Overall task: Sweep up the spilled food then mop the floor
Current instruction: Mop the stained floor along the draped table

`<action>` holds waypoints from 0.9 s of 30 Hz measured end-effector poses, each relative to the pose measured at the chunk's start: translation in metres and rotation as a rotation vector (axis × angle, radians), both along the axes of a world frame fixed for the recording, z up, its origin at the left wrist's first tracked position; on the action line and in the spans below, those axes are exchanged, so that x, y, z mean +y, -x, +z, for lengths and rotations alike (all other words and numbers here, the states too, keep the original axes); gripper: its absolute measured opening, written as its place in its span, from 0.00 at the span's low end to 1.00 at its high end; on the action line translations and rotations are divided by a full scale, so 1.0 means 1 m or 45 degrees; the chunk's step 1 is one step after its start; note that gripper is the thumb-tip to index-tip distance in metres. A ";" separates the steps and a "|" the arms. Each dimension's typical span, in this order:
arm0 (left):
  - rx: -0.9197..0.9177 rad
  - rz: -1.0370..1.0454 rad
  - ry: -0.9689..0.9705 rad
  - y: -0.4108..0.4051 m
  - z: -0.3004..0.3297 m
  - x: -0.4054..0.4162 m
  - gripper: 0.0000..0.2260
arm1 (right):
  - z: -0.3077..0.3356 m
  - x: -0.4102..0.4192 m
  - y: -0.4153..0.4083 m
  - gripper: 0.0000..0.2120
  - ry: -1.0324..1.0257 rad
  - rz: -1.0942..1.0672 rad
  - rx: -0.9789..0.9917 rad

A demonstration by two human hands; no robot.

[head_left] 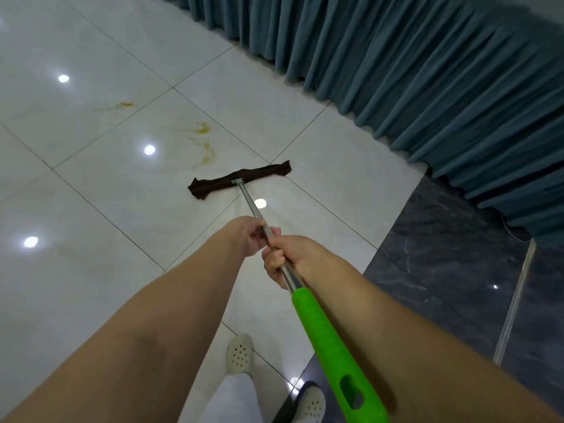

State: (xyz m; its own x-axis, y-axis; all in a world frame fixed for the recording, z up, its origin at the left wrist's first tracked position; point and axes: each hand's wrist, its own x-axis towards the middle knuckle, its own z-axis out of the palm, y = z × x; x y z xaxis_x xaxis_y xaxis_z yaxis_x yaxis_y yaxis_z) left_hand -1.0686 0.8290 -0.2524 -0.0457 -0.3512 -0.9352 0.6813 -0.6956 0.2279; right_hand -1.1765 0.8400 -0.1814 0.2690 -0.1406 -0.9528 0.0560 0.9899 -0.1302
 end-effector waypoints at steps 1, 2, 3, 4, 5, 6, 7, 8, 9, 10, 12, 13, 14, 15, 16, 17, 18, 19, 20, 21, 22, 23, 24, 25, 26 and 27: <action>-0.012 -0.010 0.000 0.005 0.000 0.005 0.10 | -0.001 0.005 0.006 0.12 -0.011 -0.006 -0.006; -0.030 -0.023 0.004 0.010 0.000 0.011 0.10 | -0.002 0.011 0.012 0.11 -0.023 -0.003 -0.013; -0.051 -0.037 0.005 0.016 0.000 0.018 0.12 | -0.003 0.017 0.019 0.11 -0.032 0.008 -0.015; -0.069 -0.044 0.004 0.022 0.000 0.026 0.14 | -0.004 0.024 0.025 0.12 -0.039 0.027 -0.017; -0.078 -0.041 0.004 0.028 0.001 0.034 0.15 | -0.004 0.030 0.032 0.12 -0.043 0.045 -0.022; -0.085 -0.029 0.005 0.034 0.002 0.043 0.16 | -0.004 0.037 0.038 0.12 -0.046 0.056 -0.030; -0.096 -0.011 0.001 0.040 0.003 0.052 0.16 | -0.004 0.045 0.044 0.12 -0.049 0.059 -0.037; -0.105 0.010 -0.004 0.046 0.004 0.062 0.15 | -0.004 0.053 0.050 0.12 -0.053 0.062 -0.045; -0.114 0.034 -0.010 0.052 0.003 0.072 0.15 | -0.004 0.061 0.057 0.12 -0.057 0.072 -0.056; -0.117 0.064 -0.012 0.059 0.002 0.083 0.14 | -0.005 0.070 0.065 0.12 -0.064 0.089 -0.066; -0.111 0.122 -0.018 0.073 0.002 0.106 0.11 | -0.007 0.088 0.081 0.12 -0.082 0.140 -0.090; -0.104 0.150 -0.020 0.081 0.001 0.118 0.10 | -0.008 0.097 0.089 0.13 -0.092 0.169 -0.102; -0.099 0.172 -0.019 0.090 0.001 0.130 0.10 | -0.009 0.107 0.098 0.13 -0.100 0.197 -0.114; -0.095 0.188 -0.018 0.100 0.000 0.142 0.10 | -0.009 0.117 0.108 0.14 -0.107 0.222 -0.122; -0.096 0.205 -0.023 0.110 -0.001 0.153 0.11 | -0.009 0.126 0.119 0.14 -0.113 0.244 -0.126; -0.097 0.222 -0.028 0.120 -0.002 0.163 0.12 | -0.008 0.134 0.129 0.14 -0.118 0.263 -0.126; -0.095 0.240 -0.028 0.131 -0.002 0.171 0.12 | -0.007 0.141 0.141 0.15 -0.120 0.282 -0.124; -0.096 0.253 -0.024 0.142 -0.002 0.179 0.12 | -0.005 0.148 0.152 0.15 -0.118 0.301 -0.118; -0.096 0.253 -0.021 0.153 -0.003 0.185 0.12 | -0.003 0.153 0.164 0.15 -0.112 0.318 -0.110; -0.095 0.244 -0.021 0.164 -0.004 0.190 0.13 | -0.001 0.157 0.176 0.16 -0.106 0.327 -0.105; -0.091 0.240 -0.023 0.176 -0.003 0.194 0.14 | 0.002 0.160 0.187 0.16 -0.103 0.322 -0.102; -0.086 0.244 -0.024 0.188 -0.002 0.196 0.15 | 0.006 0.163 0.199 0.16 -0.103 0.309 -0.098; -0.080 0.248 -0.020 0.199 0.001 0.197 0.16 | 0.009 0.164 0.210 0.16 -0.104 0.295 -0.095; -0.076 0.252 -0.012 0.210 0.004 0.196 0.16 | 0.013 0.164 0.221 0.16 -0.102 0.284 -0.089; -0.072 0.256 -0.004 0.220 0.007 0.195 0.16 | 0.017 0.163 0.230 0.16 -0.095 0.272 -0.079; -0.068 0.253 0.005 0.230 0.010 0.194 0.16 | 0.020 0.162 0.240 0.16 -0.084 0.256 -0.068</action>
State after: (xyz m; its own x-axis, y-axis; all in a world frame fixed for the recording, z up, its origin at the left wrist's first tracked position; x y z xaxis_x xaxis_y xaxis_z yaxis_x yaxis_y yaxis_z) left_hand -1.2988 1.0227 -0.2429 0.0744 -0.3518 -0.9331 0.7921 -0.5476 0.2697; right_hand -1.4166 1.0022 -0.1616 0.3357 -0.0167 -0.9418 -0.1380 0.9882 -0.0667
